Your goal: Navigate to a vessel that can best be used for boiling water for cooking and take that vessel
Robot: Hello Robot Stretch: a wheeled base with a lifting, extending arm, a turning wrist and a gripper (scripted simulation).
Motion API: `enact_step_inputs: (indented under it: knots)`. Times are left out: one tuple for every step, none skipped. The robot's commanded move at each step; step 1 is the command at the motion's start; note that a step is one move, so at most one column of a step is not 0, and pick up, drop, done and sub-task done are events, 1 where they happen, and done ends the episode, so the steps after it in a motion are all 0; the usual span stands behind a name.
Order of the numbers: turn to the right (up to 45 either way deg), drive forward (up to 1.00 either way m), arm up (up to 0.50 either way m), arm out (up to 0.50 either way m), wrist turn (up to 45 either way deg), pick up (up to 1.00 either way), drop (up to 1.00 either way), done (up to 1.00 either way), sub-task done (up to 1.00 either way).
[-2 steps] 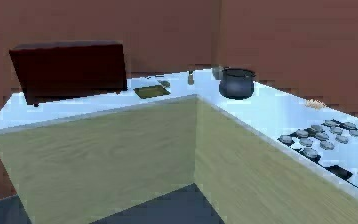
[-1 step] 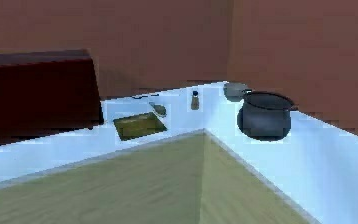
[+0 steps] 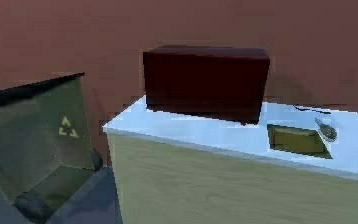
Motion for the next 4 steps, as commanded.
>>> enact_step_inputs:
  knots:
    - [-18.0, 0.00, 0.00, 0.00, 0.0, 0.00, 0.00, 0.00, 0.00]
    - [45.0, 0.00, 0.00, 0.00, 0.0, 0.00, 0.00, 0.00, 0.00]
    - [45.0, 0.00, 0.00, 0.00, 0.0, 0.00, 0.00, 0.00, 0.00]
    - [45.0, 0.00, 0.00, 0.00, 0.0, 0.00, 0.00, 0.00, 0.00]
